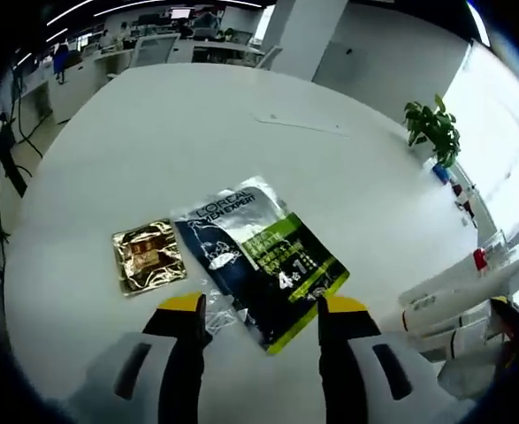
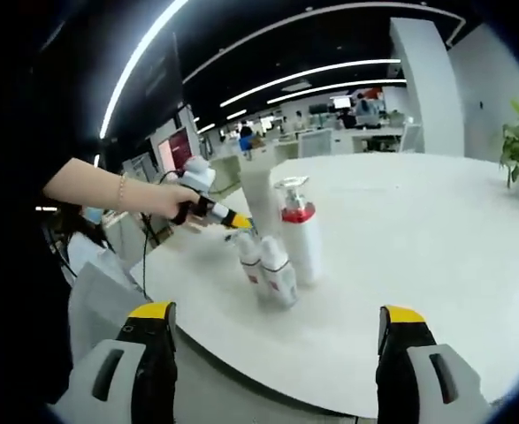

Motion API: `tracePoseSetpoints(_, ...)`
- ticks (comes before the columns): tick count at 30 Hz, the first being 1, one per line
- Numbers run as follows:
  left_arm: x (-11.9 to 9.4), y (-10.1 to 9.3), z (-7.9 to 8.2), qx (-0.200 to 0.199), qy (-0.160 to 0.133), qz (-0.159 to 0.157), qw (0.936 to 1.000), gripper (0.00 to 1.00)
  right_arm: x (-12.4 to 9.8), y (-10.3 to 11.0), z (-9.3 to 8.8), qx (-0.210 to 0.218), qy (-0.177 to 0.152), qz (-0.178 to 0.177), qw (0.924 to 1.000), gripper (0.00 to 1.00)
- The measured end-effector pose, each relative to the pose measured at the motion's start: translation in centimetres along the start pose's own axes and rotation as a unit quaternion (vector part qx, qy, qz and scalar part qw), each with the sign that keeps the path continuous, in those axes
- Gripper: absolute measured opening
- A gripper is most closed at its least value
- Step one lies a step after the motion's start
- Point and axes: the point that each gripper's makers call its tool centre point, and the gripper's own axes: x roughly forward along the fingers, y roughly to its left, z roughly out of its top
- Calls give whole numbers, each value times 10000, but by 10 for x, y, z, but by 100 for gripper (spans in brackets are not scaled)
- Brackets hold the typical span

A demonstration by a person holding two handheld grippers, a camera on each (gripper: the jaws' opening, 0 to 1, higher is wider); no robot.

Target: Arrange the skincare products in the storage area until every visible bottle or jar stands upright without overlapping.

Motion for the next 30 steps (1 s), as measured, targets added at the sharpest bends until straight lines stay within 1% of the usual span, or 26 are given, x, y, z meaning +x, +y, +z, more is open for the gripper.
tracePoseSetpoints(2, 2, 3, 2, -27, -5, 47, 10000, 43, 0, -1, 0, -23, 18, -27, 10000, 97)
tracePoseSetpoints(3, 7, 7, 4, -68, 1, 57, 10000, 43, 0, -1, -1, -27, 38, -36, 10000, 97)
tracePoseSetpoints(5, 9, 10, 5, -254, 3, 60, 9997, 41, 0, -3, -3, -37, 67, -58, 10000, 97)
tracePoseSetpoints(7, 12, 12, 10, -469, -67, 10, 9989, 41, 0, -4, -3, -29, 83, -83, 9999, 97)
tracePoseSetpoints(10, 18, 17, 13, -652, -62, -22, 9978, 39, 0, -5, -4, -5, 102, -116, 9999, 97)
tracePoseSetpoints(12, 24, 19, 13, -675, -21, -31, 9977, 37, 0, -7, -4, 22, 101, -153, 9998, 97)
tracePoseSetpoints(13, 21, 13, 9, -645, -17, 12, 9979, 35, 0, -7, -5, 32, 102, -170, 9998, 97)
tracePoseSetpoints(14, 20, 14, 9, -594, -30, 61, 9982, 33, 0, -7, -4, 37, 103, -178, 9998, 97)
tracePoseSetpoints(17, 16, 6, 6, -542, -45, 151, 9984, 29, 1, -8, -5, 56, 131, -194, 9997, 97)
tracePoseSetpoints(18, 15, 5, 5, -464, -32, 199, 9987, 29, 1, -8, -6, 55, 150, -191, 9997, 97)
tracePoseSetpoints(19, 17, 13, 4, -271, 37, 305, 9992, 27, 1, -9, -6, 56, 159, -193, 9997, 97)
tracePoseSetpoints(21, 16, 15, 2, 93, 65, 452, 9989, 23, 1, -10, -7, 57, 174, -209, 9996, 97)
tracePoseSetpoints(22, 17, 17, 2, 307, 53, 515, 9982, 20, 1, -10, -7, 61, 177, -218, 9996, 97)
tracePoseSetpoints(23, 19, 25, 3, 557, 71, 607, 9966, 17, 1, -10, -8, 71, 182, -225, 9996, 97)
tracePoseSetpoints(24, 20, 25, 6, 750, 8, 616, 9953, 18, 1, -10, -8, 80, 188, -234, 9995, 97)
tracePoseSetpoints(25, 19, 25, 8, 682, -20, 602, 9959, 19, 1, -10, -8, 86, 191, -241, 9995, 97)
tracePoseSetpoints(27, 19, 27, 13, 849, -97, 672, 9941, 19, 1, -10, -8, 78, 203, -254, 9994, 96)
tracePoseSetpoints(28, 20, 22, 15, 1097, -162, 546, 9923, 13, 1, -10, -8, 78, 206, -262, 9994, 96)
tracePoseSetpoints(29, 22, 28, 17, 1202, -192, 573, 9909, 8, 1, -9, -8, 78, 212, -266, 9994, 96)
tracePoseSetpoints(30, 21, 35, 17, 1487, -151, 759, 9858, 3, 1, -9, -8, 78, 214, -267, 9994, 96)
